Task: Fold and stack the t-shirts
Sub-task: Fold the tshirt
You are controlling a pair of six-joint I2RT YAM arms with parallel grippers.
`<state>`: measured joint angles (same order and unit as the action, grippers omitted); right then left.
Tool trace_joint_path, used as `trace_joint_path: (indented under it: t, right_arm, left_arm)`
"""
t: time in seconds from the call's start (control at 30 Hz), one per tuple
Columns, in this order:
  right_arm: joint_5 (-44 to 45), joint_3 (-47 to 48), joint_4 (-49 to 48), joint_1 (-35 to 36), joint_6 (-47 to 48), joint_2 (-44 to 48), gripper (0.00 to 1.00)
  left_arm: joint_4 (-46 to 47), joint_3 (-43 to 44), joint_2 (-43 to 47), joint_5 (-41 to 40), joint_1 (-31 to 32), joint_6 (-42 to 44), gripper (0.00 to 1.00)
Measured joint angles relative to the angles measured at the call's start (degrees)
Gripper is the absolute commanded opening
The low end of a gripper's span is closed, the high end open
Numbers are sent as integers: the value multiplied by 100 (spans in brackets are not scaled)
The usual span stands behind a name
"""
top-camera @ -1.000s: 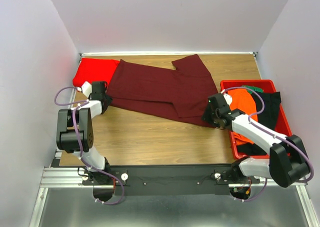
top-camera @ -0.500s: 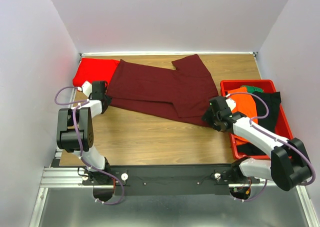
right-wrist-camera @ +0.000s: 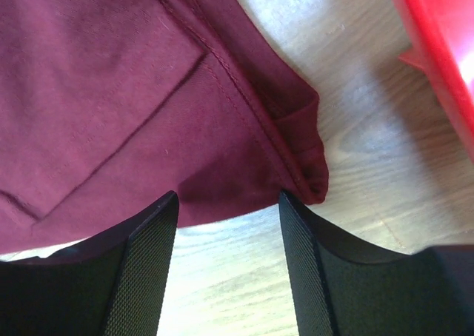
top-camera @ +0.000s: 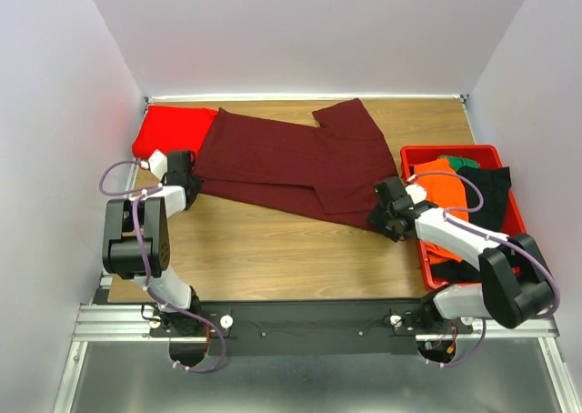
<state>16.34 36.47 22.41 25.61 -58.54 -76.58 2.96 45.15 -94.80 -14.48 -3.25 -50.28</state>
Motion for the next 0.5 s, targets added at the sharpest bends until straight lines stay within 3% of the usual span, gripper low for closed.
trace_joint_path:
  t: [0.07,0.33,0.5]
  right_arm:
    - [61,9,-13,0,2,-59,61]
    - [247,177,-17,-9,208,-358,4]
    - [192,258,9,-35,529,-411,0]
  left_arm:
    - [42,-42,33,4,0,0,0]
    - [76,-212,221,4,0,7,0]
    - [37,-273,387,0,-2,11,0]
